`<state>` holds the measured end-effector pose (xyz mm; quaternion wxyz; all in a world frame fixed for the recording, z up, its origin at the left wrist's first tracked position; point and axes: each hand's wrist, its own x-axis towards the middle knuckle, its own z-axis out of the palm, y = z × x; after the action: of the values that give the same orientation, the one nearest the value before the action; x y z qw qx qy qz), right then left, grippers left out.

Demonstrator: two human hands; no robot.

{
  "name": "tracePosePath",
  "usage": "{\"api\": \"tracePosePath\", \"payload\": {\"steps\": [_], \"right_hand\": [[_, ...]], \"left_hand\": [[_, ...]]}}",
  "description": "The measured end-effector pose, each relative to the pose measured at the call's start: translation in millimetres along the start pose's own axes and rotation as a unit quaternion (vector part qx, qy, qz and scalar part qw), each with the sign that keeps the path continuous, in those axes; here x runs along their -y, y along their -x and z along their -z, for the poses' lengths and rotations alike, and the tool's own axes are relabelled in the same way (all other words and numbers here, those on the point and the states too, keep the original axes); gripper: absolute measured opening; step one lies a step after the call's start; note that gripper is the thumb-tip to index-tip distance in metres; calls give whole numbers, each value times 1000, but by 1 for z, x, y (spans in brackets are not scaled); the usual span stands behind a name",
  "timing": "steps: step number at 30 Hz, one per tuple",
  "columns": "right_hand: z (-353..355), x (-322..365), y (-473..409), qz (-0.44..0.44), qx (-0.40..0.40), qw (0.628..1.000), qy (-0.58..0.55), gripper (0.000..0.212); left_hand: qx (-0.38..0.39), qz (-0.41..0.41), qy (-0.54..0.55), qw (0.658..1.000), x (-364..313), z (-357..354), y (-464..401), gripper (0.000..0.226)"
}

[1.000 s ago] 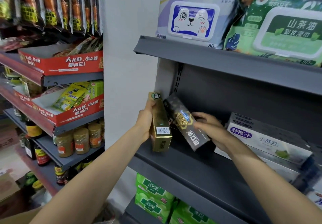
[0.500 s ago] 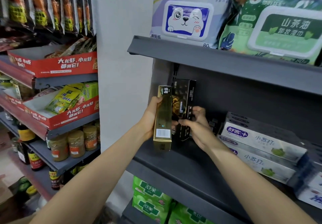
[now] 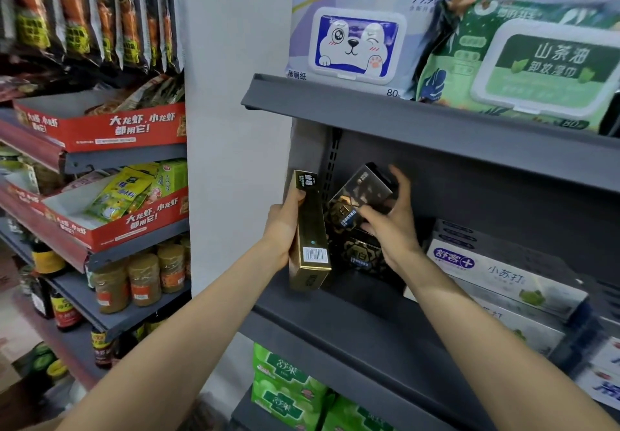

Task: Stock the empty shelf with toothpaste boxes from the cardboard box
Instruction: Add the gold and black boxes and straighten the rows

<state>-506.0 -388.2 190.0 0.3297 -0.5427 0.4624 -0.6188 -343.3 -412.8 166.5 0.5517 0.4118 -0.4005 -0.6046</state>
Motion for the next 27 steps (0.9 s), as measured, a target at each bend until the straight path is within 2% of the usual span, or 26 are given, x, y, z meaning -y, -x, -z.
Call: {"api": "tracePosePath", "payload": {"steps": [3,5,7,9,11,14,17,18,19,21,22,23,24,25,27], "right_hand": [[8,-20,10,-5,-34,998,61,62],[18,-32,18,-34,-28,978,205,59],[27,-39,26,-20,-22,936,351,60],[27,-35,33,38,-21,902,430,69],[25,-29,35,95,-1,837,538,83],[21,-27,37,117,76,730,669,68],[17,-27,34,59,133,682,717,50],[15,-23,31,51,138,683,715,43],[13,-17,28,50,131,703,697,34],[7,-2,23,37,113,810,574,29],[3,7,23,16,126,863,489,33],[-2,13,23,-17,164,897,409,37],[-6,19,26,-42,211,906,365,42],[-9,21,29,-50,245,897,366,46],[-7,18,28,-33,252,890,379,48]], "left_hand": [[-34,-3,-2,999,2,0,0,58],[-45,-2,-6,999,1,0,-1,62],[-46,0,-5,999,1,0,-1,67],[-56,2,-15,998,4,0,-2,67],[-73,2,-29,997,8,-2,-4,65],[-97,12,-23,995,11,-4,-7,61],[-126,18,0,992,10,-5,-4,51],[-130,17,10,991,8,-6,0,52],[-129,16,23,991,6,-6,2,55],[-113,15,32,993,5,-5,4,65],[-99,11,26,995,4,-5,5,68],[-83,6,19,996,5,-5,6,70],[-70,-1,16,997,7,-5,8,71],[-60,-7,16,998,8,-6,9,72],[-41,-15,34,998,7,-8,12,67]]}}
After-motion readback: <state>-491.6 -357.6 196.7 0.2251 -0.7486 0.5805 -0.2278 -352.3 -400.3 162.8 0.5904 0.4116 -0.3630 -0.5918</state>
